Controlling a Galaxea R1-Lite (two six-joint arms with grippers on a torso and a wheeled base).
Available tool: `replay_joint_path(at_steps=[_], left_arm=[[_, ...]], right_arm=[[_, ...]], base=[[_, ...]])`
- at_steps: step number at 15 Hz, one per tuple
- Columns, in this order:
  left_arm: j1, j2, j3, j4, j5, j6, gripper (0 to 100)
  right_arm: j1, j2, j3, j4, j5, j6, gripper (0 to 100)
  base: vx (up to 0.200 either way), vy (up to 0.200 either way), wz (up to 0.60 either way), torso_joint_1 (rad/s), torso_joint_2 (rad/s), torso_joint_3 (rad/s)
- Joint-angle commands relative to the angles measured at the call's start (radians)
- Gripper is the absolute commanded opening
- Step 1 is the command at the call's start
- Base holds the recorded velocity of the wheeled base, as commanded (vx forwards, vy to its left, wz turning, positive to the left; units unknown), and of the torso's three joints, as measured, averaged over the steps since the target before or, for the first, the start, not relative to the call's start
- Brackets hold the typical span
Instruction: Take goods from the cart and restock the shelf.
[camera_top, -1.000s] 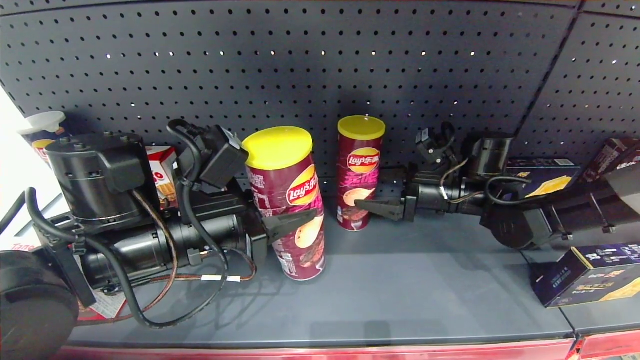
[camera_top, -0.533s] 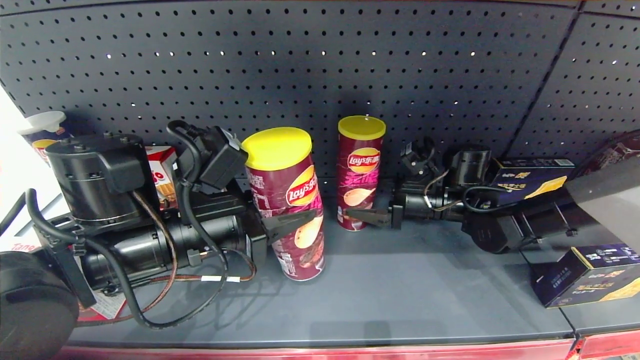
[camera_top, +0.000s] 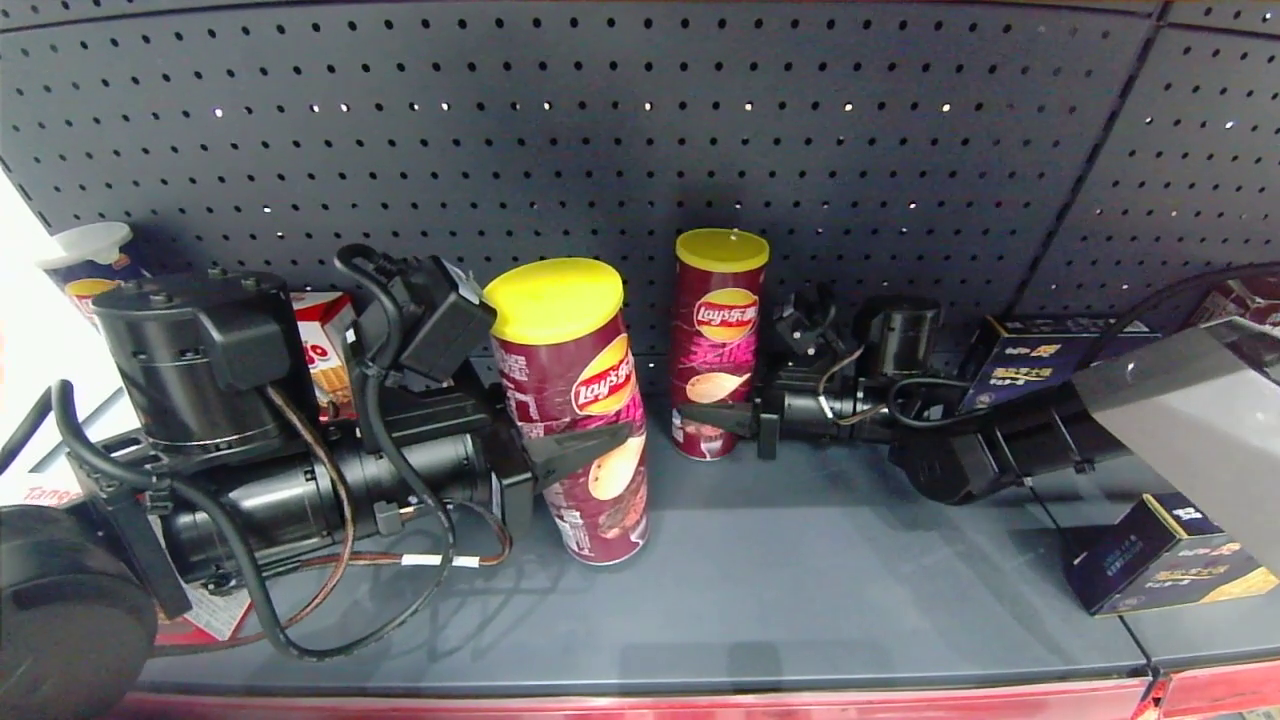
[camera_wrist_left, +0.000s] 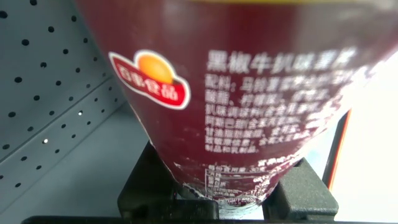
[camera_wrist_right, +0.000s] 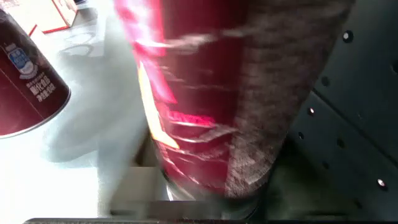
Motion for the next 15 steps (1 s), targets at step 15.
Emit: replay_joint_path(at_steps=[15], left_arm=[[0.058,-0.009,-0.011,0.000,0.000,-0.002,0]], right_arm=[[0.178,-0.340,0.603,-0.281,-0.162,0.004,0]], base=[[0.000,0.000,0.00,0.000,0.00,0.000]])
